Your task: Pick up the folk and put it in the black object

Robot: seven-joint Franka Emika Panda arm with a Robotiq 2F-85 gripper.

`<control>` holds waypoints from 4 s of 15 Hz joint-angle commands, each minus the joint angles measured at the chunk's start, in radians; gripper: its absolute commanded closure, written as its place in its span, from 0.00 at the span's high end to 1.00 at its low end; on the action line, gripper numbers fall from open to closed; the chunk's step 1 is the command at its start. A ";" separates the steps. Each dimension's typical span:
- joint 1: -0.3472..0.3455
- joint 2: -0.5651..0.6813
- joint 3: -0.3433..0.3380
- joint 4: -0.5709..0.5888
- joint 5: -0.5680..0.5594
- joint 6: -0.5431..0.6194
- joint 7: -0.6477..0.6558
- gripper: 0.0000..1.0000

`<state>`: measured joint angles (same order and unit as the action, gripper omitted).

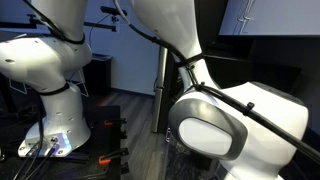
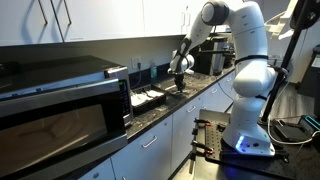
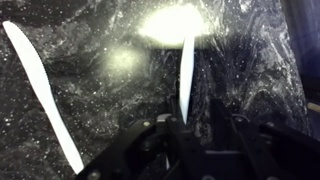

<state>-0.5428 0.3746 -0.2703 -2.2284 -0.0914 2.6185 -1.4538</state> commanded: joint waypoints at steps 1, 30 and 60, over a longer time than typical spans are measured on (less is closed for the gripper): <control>-0.012 -0.009 0.011 0.009 0.028 -0.011 -0.016 0.09; -0.001 -0.002 0.003 0.022 0.065 -0.053 0.011 0.73; 0.063 0.052 -0.068 0.101 0.018 -0.133 0.575 0.03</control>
<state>-0.4859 0.4389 -0.3264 -2.1387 -0.0603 2.5462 -0.9897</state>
